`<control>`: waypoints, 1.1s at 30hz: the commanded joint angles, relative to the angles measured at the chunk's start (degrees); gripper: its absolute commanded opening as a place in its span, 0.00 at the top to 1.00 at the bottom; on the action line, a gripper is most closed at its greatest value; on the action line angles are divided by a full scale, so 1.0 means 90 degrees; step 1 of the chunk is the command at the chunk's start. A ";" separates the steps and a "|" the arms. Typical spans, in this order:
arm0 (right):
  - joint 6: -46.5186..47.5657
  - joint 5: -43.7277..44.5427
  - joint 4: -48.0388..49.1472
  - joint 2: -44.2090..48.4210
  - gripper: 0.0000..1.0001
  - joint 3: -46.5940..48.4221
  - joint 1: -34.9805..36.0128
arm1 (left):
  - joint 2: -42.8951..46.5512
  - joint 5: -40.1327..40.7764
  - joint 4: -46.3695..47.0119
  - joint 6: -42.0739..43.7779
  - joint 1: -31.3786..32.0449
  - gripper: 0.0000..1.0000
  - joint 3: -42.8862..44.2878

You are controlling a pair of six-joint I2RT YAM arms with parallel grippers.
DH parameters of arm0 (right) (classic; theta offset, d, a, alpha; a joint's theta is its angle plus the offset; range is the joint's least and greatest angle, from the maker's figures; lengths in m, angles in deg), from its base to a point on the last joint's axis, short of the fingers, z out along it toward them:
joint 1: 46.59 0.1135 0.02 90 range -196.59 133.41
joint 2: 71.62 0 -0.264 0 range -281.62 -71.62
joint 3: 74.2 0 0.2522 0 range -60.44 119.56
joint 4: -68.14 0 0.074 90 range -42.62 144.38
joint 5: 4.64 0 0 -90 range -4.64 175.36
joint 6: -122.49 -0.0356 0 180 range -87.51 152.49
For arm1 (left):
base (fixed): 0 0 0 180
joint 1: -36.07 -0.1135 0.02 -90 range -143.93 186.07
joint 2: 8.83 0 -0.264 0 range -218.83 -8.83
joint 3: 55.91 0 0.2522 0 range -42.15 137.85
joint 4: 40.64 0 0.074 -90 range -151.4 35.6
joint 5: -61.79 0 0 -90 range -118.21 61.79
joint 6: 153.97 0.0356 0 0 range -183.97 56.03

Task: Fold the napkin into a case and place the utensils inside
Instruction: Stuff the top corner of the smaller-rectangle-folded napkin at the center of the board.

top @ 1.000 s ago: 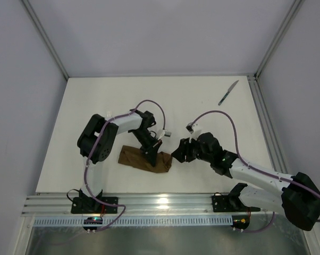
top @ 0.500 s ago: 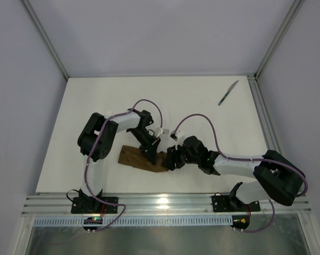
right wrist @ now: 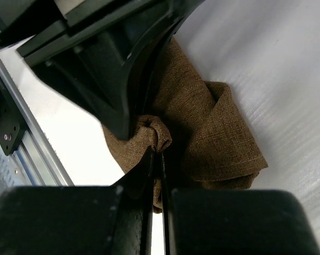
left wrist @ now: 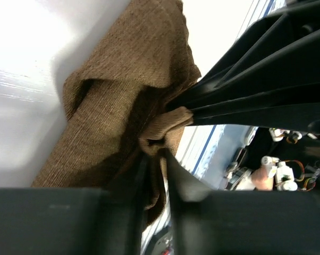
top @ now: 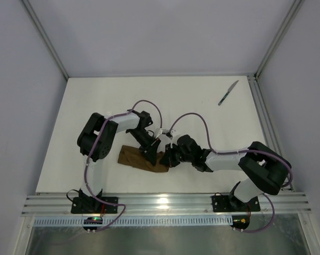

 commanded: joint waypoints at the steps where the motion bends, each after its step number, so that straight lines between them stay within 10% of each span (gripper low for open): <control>1: -0.0151 0.0051 0.0410 -0.0176 0.96 0.0282 0.0033 | 0.0475 -0.0300 0.0311 0.0224 -0.0024 0.75 -0.0133; 7: -0.0210 0.0022 0.0586 -0.0216 0.96 0.0194 0.0033 | 0.0875 -0.0339 0.0915 0.0060 -0.0083 0.53 -0.0298; 21: -0.0434 -0.0076 0.1162 -0.0167 0.96 0.0077 0.0043 | 0.0642 0.0150 0.1006 -0.0293 -0.0064 0.52 -0.0338; 25: -0.0464 -0.0076 0.1240 -0.0215 0.96 0.0077 0.0033 | 0.0554 0.0169 0.0889 -0.0312 -0.0054 0.65 -0.0299; 29: -0.0435 -0.0066 0.1202 -0.0235 0.96 0.0106 0.0042 | 0.0456 0.0179 0.0693 -0.0332 -0.0064 0.98 -0.0240; 33: -0.0308 0.0041 0.0773 -0.0041 0.87 0.0136 0.0033 | 0.0466 0.0295 0.0615 -0.0371 -0.0073 1.00 -0.0230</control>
